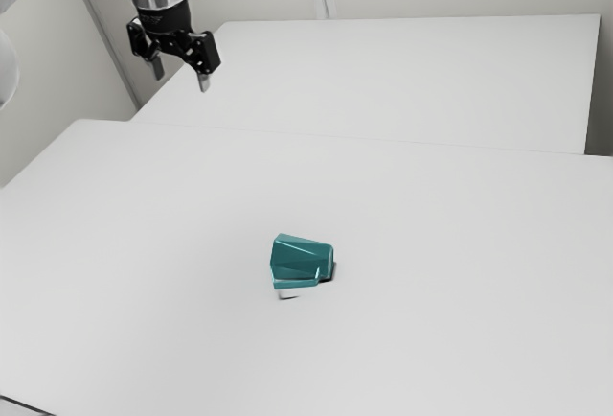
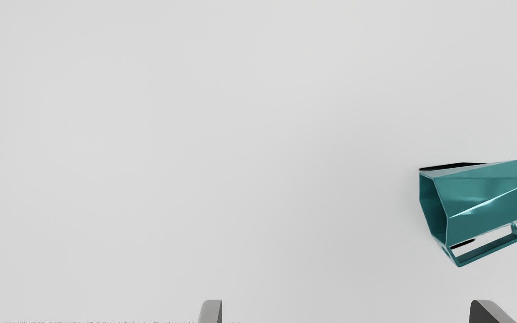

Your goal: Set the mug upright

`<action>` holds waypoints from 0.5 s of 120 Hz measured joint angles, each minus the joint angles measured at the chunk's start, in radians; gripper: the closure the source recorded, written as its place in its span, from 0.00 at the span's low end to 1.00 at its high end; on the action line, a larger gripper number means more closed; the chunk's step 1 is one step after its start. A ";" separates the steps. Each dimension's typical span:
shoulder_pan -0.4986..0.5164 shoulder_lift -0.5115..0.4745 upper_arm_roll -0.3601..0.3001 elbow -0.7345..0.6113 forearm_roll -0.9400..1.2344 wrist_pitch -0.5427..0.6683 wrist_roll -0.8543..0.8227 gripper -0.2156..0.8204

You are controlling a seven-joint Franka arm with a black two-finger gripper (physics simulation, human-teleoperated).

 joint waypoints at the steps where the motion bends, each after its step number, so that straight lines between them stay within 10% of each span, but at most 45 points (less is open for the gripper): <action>1: 0.000 0.000 0.000 0.000 0.000 0.000 0.000 0.21; 25: -0.007 -0.044 0.009 -0.043 -0.031 0.024 -0.011 0.21; 60: -0.003 -0.252 0.075 -0.512 -0.286 0.305 -0.086 0.21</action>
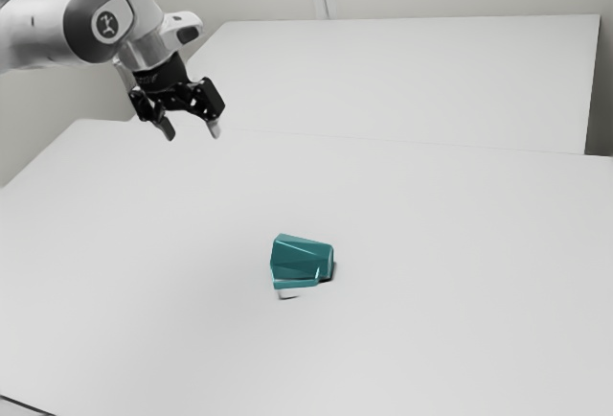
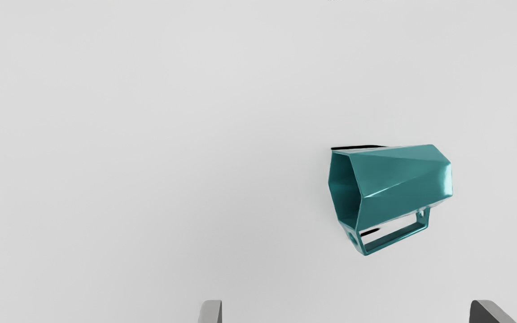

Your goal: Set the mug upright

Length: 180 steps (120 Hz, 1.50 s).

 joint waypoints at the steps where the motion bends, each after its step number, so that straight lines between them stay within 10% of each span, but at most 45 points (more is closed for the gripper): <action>1: 0.001 -0.005 0.002 -0.012 -0.010 0.009 -0.002 0.21; 73: 0.004 -0.170 0.011 -0.615 -0.590 0.575 0.025 0.21; 180: 0.013 0.078 0.144 -0.561 -0.893 0.458 0.526 0.21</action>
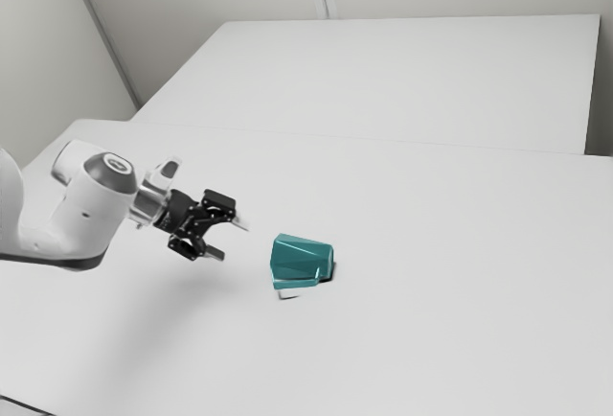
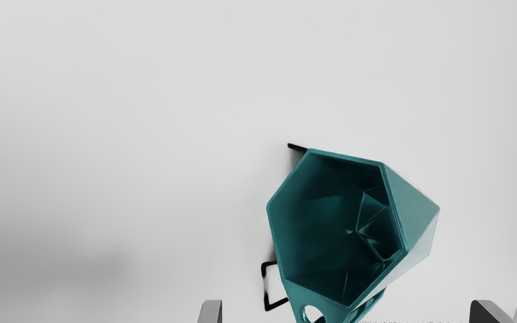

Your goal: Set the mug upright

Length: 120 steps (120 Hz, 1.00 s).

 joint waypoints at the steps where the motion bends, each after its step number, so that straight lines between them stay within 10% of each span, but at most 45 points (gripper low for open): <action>1: 0.000 0.002 0.000 0.001 0.000 -0.001 0.003 0.21; 120: -0.006 0.128 -0.065 0.080 -0.284 -0.064 0.247 0.25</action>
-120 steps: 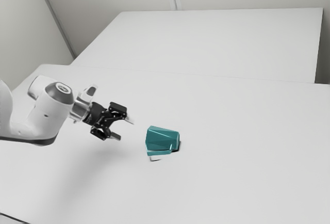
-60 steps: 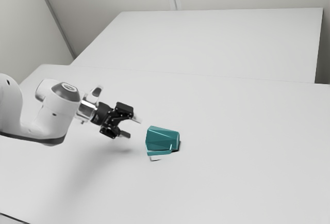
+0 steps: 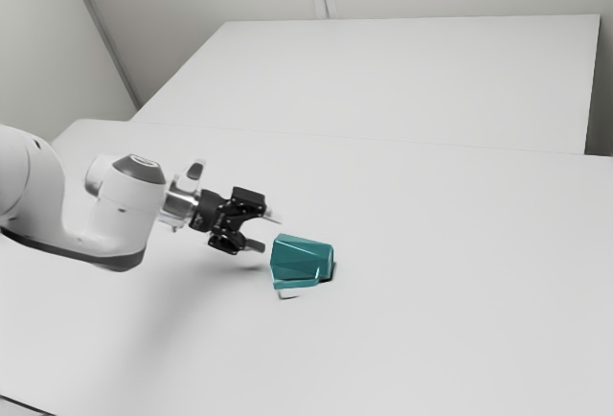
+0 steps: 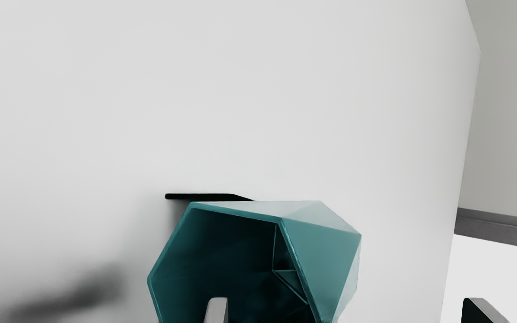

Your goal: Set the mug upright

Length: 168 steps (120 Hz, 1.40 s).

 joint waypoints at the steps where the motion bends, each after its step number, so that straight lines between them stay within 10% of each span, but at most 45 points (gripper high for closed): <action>1: -0.001 0.000 -0.001 -0.001 -0.001 0.000 0.001 0.25; 71: -0.001 0.019 -0.065 -0.015 -0.063 0.012 0.060 0.34; 123: 0.001 0.025 -0.070 -0.015 -0.068 0.017 0.078 0.77; 168: 0.000 0.017 -0.089 0.006 -0.058 0.016 0.085 0.88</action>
